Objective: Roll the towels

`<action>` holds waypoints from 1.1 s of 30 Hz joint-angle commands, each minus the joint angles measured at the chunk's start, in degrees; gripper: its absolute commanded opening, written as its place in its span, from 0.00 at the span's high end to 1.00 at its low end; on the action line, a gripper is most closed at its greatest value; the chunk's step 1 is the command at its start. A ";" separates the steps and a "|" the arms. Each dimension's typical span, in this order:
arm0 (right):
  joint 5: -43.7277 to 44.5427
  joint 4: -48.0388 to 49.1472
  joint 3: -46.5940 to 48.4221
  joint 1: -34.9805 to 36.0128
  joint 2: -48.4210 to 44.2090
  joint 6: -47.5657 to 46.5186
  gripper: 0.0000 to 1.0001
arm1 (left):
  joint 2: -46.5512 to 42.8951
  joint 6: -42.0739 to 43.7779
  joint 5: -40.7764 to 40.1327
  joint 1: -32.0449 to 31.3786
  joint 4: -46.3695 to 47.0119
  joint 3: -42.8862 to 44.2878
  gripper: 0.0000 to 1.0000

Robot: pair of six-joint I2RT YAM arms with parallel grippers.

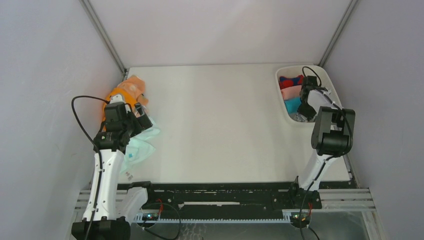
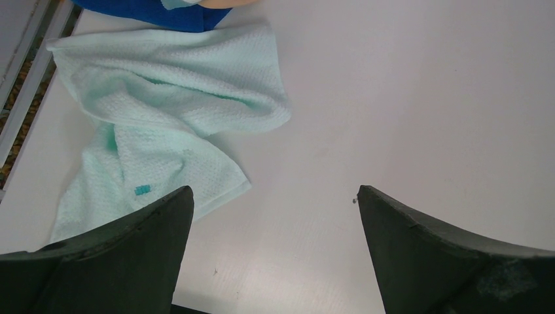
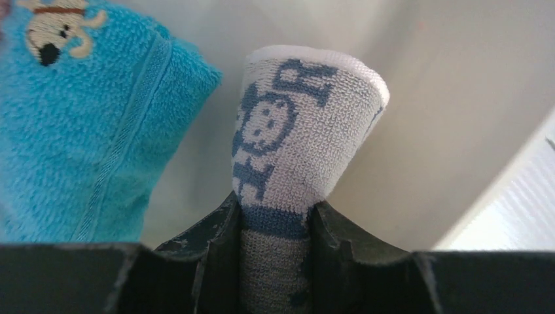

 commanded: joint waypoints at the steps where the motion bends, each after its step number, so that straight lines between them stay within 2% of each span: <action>1: -2.30 1.15 2.05 0.50 2.22 4.71 0.88 | 0.52 0.84 -0.65 1.46 1.73 -1.27 0.00; 13: -7.07 6.48 2.91 2.88 5.32 10.27 0.77 | 1.00 0.55 -0.10 2.46 1.93 -1.63 0.00; 21: -10.21 6.14 2.37 3.15 4.62 11.72 0.52 | 0.40 0.40 -0.19 2.95 2.01 -1.80 0.00; 24: -10.30 6.45 1.09 3.53 2.78 12.29 0.46 | 0.24 0.33 0.15 2.99 2.06 -1.83 0.00; 33: -12.23 7.30 -1.01 3.71 -2.26 14.77 0.43 | -0.64 0.31 0.33 2.97 2.19 -2.15 0.00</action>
